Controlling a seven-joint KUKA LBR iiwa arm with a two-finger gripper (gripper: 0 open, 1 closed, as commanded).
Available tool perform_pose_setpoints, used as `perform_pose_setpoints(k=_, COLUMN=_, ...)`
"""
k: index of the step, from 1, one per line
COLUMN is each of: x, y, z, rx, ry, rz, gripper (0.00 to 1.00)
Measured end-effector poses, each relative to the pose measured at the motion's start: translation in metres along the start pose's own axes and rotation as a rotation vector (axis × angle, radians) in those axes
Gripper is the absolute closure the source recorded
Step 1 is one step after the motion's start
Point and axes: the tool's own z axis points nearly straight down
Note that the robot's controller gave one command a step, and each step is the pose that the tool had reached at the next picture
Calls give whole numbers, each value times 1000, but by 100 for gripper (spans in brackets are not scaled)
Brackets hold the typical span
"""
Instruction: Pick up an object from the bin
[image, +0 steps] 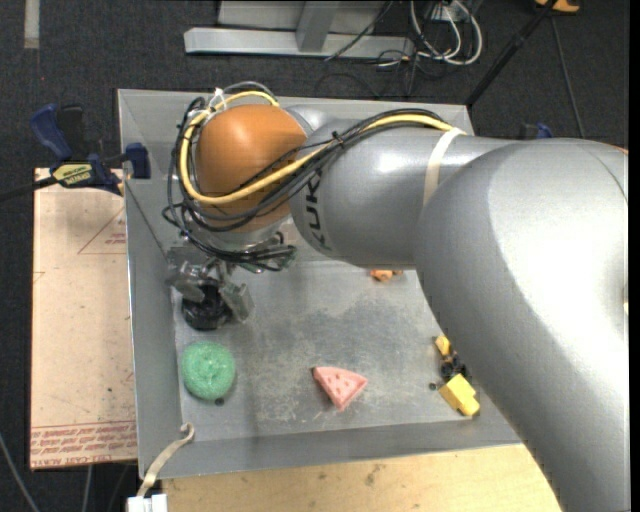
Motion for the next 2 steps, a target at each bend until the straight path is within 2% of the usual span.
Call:
perform_pose_setpoints(k=1, x=0, y=0, z=0, rx=0, ry=0, rz=0, gripper=100)
perform_pose_setpoints(k=2, x=18, y=12, z=-45, rx=-10, ry=16, rz=1, gripper=100)
